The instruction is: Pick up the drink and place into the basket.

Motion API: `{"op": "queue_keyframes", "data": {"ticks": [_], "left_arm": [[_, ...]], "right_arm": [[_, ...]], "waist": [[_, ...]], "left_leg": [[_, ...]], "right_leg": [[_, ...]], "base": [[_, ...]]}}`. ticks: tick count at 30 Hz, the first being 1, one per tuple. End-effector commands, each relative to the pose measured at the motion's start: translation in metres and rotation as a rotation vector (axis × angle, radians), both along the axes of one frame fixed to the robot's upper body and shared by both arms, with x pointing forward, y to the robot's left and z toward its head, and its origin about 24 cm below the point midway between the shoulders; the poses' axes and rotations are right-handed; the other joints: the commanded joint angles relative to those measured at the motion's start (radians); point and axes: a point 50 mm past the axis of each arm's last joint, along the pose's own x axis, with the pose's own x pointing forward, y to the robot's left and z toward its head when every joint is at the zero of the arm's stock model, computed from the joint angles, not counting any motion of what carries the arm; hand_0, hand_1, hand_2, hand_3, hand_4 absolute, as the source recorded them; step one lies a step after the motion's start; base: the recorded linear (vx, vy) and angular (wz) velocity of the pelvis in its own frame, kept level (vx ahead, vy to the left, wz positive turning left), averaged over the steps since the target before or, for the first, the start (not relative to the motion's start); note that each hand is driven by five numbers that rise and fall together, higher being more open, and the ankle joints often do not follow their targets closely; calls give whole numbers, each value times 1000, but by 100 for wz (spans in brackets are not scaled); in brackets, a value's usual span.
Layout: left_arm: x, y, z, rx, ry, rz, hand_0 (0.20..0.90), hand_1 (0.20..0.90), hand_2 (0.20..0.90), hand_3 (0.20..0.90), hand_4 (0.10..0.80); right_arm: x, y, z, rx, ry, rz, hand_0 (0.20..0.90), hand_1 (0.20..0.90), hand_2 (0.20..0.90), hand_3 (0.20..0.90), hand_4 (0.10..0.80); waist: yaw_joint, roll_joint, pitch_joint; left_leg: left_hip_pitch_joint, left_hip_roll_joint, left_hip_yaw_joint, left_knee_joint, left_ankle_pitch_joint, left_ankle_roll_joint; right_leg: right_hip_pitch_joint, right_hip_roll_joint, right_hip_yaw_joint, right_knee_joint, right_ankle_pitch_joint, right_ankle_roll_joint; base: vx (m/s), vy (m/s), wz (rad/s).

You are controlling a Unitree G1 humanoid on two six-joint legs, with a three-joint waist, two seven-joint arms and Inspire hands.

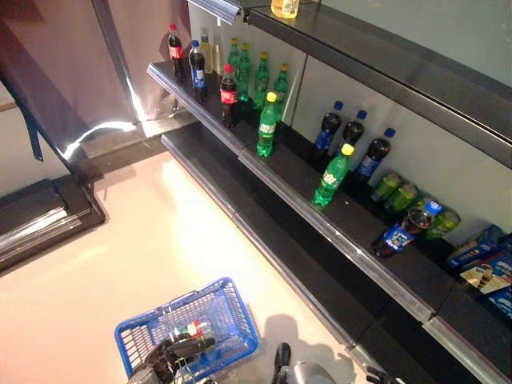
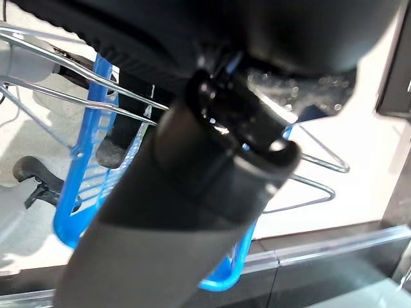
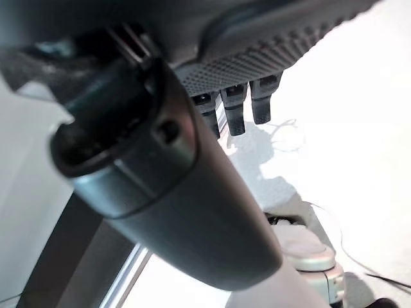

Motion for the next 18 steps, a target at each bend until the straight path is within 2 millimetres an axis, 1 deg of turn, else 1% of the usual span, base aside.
{"op": "queue_keyframes", "data": {"ticks": [1,2,3,4,5,6,7,8,9,10,11,12,13,14,15,16,17,18], "left_arm": [[72,-11,36,-32,-321,-155,300,300,300,200,100],[72,-11,35,-32,-321,-162,300,300,300,200,100],[72,-14,34,-36,-321,-171,300,300,300,200,100],[73,-16,34,-41,-324,-166,300,300,300,200,100],[73,-17,34,-47,-329,-162,300,300,300,200,100],[75,-21,34,-71,-346,-149,300,300,300,200,100],[76,-24,35,-83,-356,-144,300,300,300,200,100],[77,-27,36,-93,-365,-138,300,300,300,200,100],[78,-28,36,-97,-370,-133,300,300,300,200,100],[79,-29,37,-102,-376,-127,300,300,300,200,100],[79,-29,37,-103,-377,-126,300,300,300,200,100],[81,-31,37,-105,-381,-122,300,300,300,200,100],[81,-31,38,-105,-386,-113,300,300,300,200,100],[81,-31,38,-104,-391,-92,300,300,300,200,100],[78,-26,38,-104,-396,-58,300,300,300,200,100],[74,-23,36,-101,-394,-48,300,300,300,200,100],[71,-22,35,-100,-388,-47,300,300,300,200,100],[67,-21,33,-96,-374,-44,300,300,300,200,100]], "right_arm": [[9,-15,6,-57,-70,-85,851,851,851,842,742],[9,-15,7,-57,-73,-89,848,848,848,840,740],[9,-17,8,-64,-74,-92,846,846,846,837,737],[9,-18,8,-66,-74,-91,846,846,846,837,737],[9,-19,8,-69,-74,-88,846,846,846,837,737],[12,-24,11,-87,-75,-65,848,848,848,840,740],[14,-27,13,-98,-78,-60,846,846,846,837,737],[17,-31,14,-106,-83,-59,844,844,844,834,734],[19,-33,16,-111,-88,-58,846,846,846,837,737],[25,-35,17,-114,-98,-53,839,839,839,829,729],[26,-36,18,-114,-101,-50,839,839,839,829,729],[31,-36,19,-114,-111,-40,832,832,832,820,720],[35,-36,20,-115,-118,-25,827,827,827,815,715],[39,-37,21,-115,-123,-8,827,827,827,815,715],[41,-38,22,-116,-124,23,829,829,829,818,718],[40,-39,23,-118,-119,28,827,827,827,815,715],[39,-40,23,-120,-115,24,827,827,827,815,715],[36,-40,22,-124,-104,16,827,827,827,815,715]], "waist": [[-23,38,-46],[-28,44,-49],[-37,59,-54],[-42,62,-56],[-45,63,-58],[-44,64,-55],[-37,60,-47],[-31,54,-45],[-26,57,-41],[-21,60,-34],[-20,59,-35],[-18,56,-31],[-13,57,-32],[-7,62,-40],[9,68,-50],[18,74,-59],[21,77,-60],[23,83,-63]], "left_leg": [[2,-134,54,3,-27,47],[3,-131,62,17,-31,43],[-7,-116,81,104,-38,23],[-18,-107,84,164,-26,9],[-27,-98,86,215,-8,-3],[-103,-58,62,428,127,-76],[-172,-24,46,534,191,-114],[-223,20,54,569,216,-126],[-235,60,67,563,208,-123],[-222,99,76,514,186,-110],[-219,104,79,496,182,-105],[-201,109,79,445,142,-81],[-185,105,52,372,121,-65],[-175,99,-11,264,105,-53],[-145,97,-146,125,78,-49],[-145,97,-218,106,71,-55],[-144,94,-237,104,66,-57],[-130,86,-244,79,57,-59]], "right_leg": [[-117,80,38,88,95,26],[-112,84,34,96,74,16],[-73,101,14,90,-3,-27],[-57,109,12,81,-27,-46],[-48,113,15,75,-37,-58],[-10,119,25,52,-64,-92],[13,109,35,46,-75,-104],[31,93,40,47,-90,-111],[41,92,46,52,-104,-117],[52,92,65,59,-118,-119],[52,91,72,58,-119,-119],[56,85,95,59,-122,-115],[53,83,124,63,-125,-108],[45,83,171,64,-128,-97],[35,78,241,78,-143,-83],[19,77,282,96,-153,-79],[15,76,294,104,-160,-76],[18,67,296,108,-166,-66]], "base": [[178,-72,21],[150,-90,18],[148,-111,13],[137,-110,9],[132,-126,29],[121,-106,33],[141,-82,29],[114,5,6],[164,75,-25],[146,88,-42],[176,136,-72],[163,177,-77],[240,286,-83],[324,395,-78],[361,394,-85],[320,316,-92],[280,257,-103],[288,303,-100]]}}
